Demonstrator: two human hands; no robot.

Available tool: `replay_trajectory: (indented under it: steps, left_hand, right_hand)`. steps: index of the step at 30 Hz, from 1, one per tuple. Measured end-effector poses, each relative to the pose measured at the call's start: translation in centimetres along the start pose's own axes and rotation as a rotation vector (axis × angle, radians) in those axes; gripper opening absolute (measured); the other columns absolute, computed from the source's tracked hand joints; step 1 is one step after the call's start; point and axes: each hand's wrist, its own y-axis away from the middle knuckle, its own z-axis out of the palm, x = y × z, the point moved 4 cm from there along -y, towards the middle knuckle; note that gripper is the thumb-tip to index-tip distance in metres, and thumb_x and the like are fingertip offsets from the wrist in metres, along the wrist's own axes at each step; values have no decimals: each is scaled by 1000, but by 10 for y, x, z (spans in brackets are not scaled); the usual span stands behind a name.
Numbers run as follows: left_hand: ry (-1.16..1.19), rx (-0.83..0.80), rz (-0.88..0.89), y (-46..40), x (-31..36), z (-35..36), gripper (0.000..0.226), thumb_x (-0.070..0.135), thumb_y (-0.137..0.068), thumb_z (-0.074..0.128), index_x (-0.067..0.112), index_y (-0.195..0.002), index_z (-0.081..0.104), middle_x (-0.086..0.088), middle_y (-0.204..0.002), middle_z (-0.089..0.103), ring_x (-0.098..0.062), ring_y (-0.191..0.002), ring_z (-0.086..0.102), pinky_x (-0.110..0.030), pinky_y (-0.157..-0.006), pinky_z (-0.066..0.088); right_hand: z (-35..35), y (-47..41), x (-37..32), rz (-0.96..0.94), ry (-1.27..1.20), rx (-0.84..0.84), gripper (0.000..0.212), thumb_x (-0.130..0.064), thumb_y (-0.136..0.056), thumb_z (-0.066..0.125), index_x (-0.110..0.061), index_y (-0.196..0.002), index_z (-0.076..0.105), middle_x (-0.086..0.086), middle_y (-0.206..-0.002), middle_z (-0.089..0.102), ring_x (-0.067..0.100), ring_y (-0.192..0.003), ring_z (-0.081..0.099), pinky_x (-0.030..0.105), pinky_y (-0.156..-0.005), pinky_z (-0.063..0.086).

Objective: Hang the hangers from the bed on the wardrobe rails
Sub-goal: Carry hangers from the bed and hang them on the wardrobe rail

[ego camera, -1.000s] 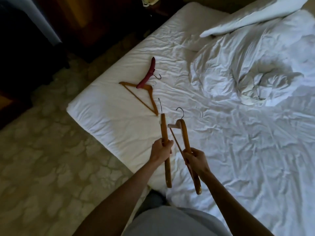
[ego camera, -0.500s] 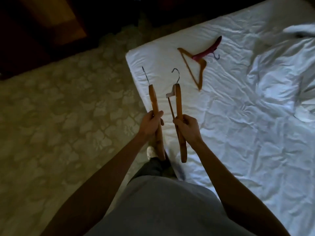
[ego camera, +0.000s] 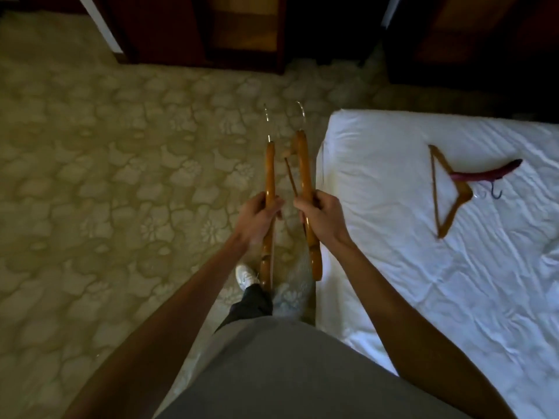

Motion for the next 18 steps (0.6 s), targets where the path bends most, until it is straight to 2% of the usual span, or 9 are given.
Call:
replay_trajectory:
  steps: [6, 11, 18]
  left_hand:
    - [74, 73, 26, -91, 25, -84, 17, 29, -98, 64, 16, -87, 66, 16, -60, 60, 5, -51, 50, -11, -51, 39]
    - [99, 89, 40, -157, 45, -144, 12, 32, -97, 64, 21, -92, 68, 7, -71, 64, 0, -53, 51, -14, -51, 40]
    - [122, 98, 76, -265, 75, -198, 16, 30, -98, 62, 16, -94, 68, 9, -69, 62, 1, -52, 50, -13, -50, 40]
  right_hand:
    - [57, -102, -72, -20, -52, -21, 18, -29, -88, 68, -13, -79, 66, 3, -63, 61, 17, -59, 56, 35, -60, 49]
    - [95, -172, -115, -40, -71, -47, 27, -30, -91, 66, -3, -91, 67, 7, -69, 61, 22, -63, 56, 38, -65, 51]
    - [127, -272, -161, -67, -33, -93, 17, -30, -92, 66, -15, -84, 65, 1, -67, 62, 17, -62, 58, 35, -66, 54]
